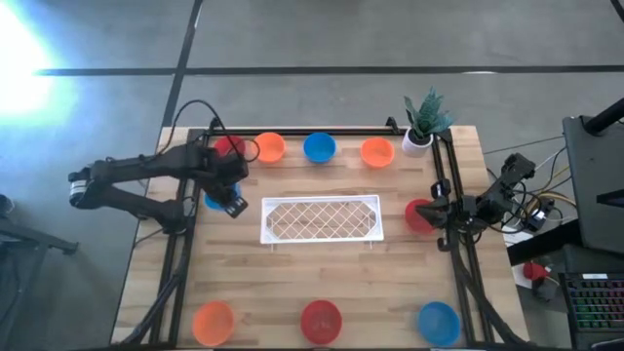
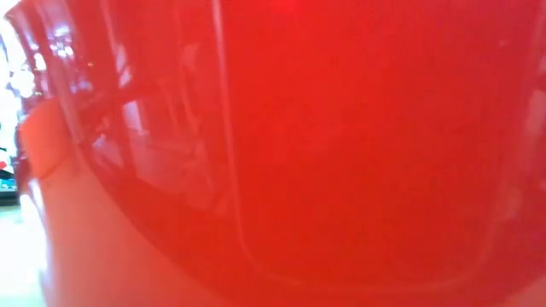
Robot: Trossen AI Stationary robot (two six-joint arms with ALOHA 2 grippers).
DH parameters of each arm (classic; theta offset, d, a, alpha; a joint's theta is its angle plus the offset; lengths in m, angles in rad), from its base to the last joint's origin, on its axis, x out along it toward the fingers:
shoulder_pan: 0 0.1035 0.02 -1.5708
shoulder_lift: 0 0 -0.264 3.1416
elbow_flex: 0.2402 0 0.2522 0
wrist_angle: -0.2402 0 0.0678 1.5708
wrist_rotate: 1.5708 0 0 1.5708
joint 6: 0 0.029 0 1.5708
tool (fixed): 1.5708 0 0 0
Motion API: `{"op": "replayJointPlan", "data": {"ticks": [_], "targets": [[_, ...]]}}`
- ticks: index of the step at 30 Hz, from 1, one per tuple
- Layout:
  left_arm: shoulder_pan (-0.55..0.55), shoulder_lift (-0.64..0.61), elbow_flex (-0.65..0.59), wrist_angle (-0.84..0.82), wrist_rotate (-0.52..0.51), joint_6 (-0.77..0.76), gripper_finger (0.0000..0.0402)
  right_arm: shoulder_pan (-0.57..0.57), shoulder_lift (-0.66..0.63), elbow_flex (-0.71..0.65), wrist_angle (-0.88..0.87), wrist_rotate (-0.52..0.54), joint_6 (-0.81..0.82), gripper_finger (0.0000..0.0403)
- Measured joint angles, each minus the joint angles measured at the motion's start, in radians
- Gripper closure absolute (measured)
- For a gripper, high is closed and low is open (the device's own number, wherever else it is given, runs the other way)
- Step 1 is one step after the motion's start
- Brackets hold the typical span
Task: Pick & Place Mini bowls
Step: Put the middle blue bowl on the shelf
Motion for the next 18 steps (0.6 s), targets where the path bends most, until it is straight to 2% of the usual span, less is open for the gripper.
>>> {"op": "replayJointPlan", "data": {"ticks": [7,13,18], "targets": [[-0.039,0.001,0.173,-0.055,-0.027,0.057,0.0401,-0.001,0.0,0.0,0.0,0.155,0.005,0.0376],[-0.061,0.027,0.303,-0.105,-0.05,0.179,0.0401,0.0,0.0,0.0,0.0,0.156,-0.015,0.0376],[-0.119,0.1,0.425,-0.104,-0.054,0.361,0.0401,0.0,0.0,0.0,0.001,0.16,-0.048,0.0376]]}}
